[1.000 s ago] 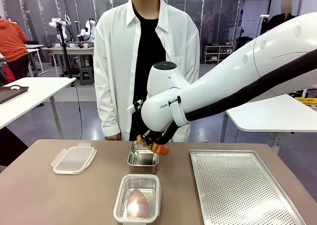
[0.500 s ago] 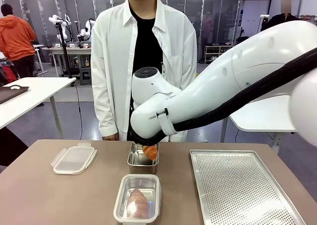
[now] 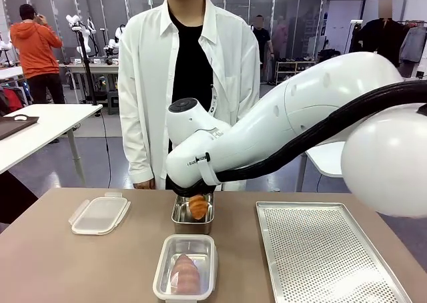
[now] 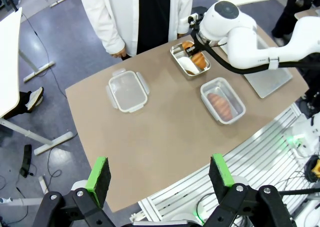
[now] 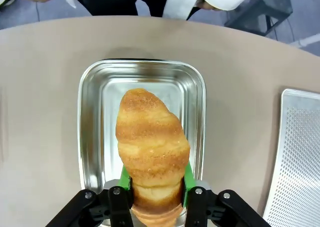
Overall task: Place the bread into the airtight container.
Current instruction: Pick up a Butter Roll and place it into an empty Airtight Container.
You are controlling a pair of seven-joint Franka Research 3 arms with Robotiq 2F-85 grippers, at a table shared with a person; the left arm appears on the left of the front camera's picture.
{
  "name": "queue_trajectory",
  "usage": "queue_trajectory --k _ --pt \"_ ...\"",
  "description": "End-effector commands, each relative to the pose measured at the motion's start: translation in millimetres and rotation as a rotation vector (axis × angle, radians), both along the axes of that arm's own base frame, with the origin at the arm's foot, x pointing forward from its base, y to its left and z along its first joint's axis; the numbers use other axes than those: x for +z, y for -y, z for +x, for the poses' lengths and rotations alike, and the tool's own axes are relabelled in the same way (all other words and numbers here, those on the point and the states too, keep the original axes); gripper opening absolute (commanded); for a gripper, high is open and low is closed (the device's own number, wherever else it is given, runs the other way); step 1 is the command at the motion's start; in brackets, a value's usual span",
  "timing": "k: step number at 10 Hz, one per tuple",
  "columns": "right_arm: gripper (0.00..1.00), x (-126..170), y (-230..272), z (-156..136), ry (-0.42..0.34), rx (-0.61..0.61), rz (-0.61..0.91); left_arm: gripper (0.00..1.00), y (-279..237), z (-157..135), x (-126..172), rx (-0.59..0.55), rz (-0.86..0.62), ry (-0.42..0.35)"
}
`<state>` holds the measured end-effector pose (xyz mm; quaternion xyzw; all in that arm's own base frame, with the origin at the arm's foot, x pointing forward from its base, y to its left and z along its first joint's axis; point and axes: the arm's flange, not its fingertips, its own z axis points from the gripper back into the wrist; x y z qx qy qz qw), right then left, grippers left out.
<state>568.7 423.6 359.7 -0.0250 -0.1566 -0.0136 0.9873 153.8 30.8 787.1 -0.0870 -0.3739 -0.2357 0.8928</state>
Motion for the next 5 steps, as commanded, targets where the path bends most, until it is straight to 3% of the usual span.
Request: queue_trajectory --k 1,2,3,5 --pt "0.44 -2 -4 3 0.032 -0.047 -0.019 1.0 0 -1 0 -0.011 0.006 0.002" --pt "0.44 -9 -4 9 0.026 -0.057 -0.009 1.0 0 -1 0 -0.011 0.006 0.002" --pt "0.58 -13 -5 12 0.011 -0.058 -0.007 1.0 0 -1 0 -0.011 0.006 0.002" --pt "1.0 -14 -6 17 0.013 -0.065 -0.009 1.0 0 -1 0 -0.011 0.006 0.002"
